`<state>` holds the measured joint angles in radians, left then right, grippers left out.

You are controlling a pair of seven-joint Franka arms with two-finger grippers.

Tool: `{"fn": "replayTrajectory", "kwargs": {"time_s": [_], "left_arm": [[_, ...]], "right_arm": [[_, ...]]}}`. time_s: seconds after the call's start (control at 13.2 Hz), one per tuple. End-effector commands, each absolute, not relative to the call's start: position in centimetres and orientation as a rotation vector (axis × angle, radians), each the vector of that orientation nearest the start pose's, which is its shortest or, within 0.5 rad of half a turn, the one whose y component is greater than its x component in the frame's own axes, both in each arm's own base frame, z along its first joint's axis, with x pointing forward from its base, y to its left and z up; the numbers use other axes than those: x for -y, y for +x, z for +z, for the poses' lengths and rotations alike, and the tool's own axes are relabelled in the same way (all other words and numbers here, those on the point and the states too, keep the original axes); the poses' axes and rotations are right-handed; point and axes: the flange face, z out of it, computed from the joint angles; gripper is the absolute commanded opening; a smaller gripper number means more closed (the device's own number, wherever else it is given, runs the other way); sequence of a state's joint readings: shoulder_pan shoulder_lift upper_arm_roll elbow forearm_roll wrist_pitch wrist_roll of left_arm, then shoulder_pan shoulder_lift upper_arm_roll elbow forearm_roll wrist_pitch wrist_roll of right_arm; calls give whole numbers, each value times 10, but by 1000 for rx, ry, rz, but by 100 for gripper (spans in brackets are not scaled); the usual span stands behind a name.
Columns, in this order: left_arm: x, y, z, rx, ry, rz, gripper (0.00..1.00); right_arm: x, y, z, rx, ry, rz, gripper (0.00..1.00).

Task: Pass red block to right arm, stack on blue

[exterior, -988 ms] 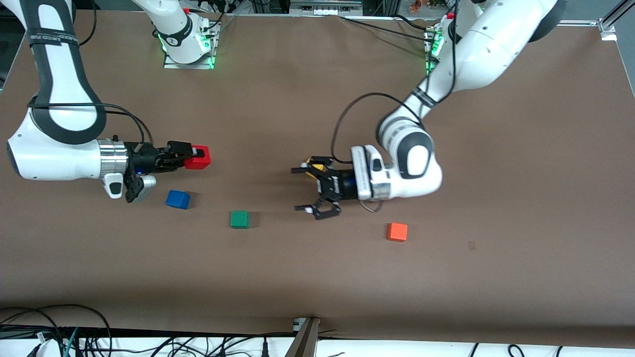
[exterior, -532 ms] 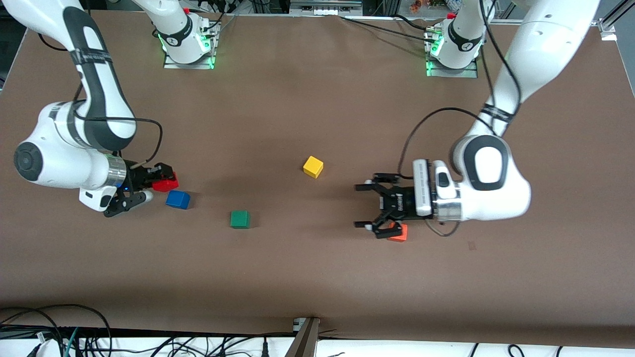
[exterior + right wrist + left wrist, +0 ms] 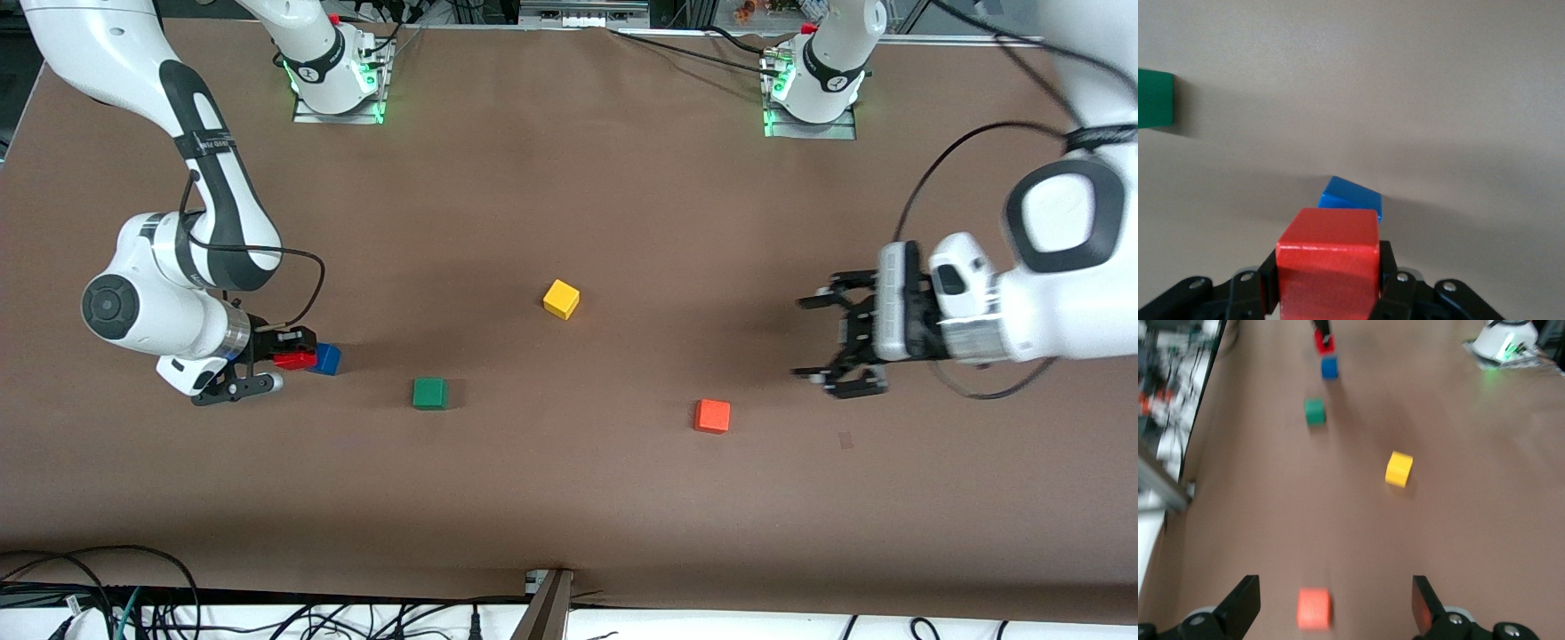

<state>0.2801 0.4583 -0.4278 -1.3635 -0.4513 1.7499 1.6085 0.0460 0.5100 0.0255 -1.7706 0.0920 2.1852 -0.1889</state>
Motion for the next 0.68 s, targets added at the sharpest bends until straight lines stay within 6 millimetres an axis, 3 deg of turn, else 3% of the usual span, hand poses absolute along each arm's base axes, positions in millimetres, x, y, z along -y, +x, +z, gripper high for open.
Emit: {"fn": "replayTrajectory", "kwargs": {"time_s": [0.0,0.15,0.3,0.46,0.61], "left_arm": [[36,658,527,-2245,-2590,-437,100],[26,641,554,-2031,-2668,-238,100],[24,622,574,-1709,-2870,-100,100],[22,603,598,-1409,-2945,-1,100],[37,582,627,-1215,-2947,39,100]], "right_arm": [[-52,642,256,291,-3055,130,21],[-56,640,253,283,-3056,138,21],[-56,639,249,283,-3055,150,22],[-55,639,247,293,-3064,148,22],[-54,639,245,304,-3072,140,25]]}}
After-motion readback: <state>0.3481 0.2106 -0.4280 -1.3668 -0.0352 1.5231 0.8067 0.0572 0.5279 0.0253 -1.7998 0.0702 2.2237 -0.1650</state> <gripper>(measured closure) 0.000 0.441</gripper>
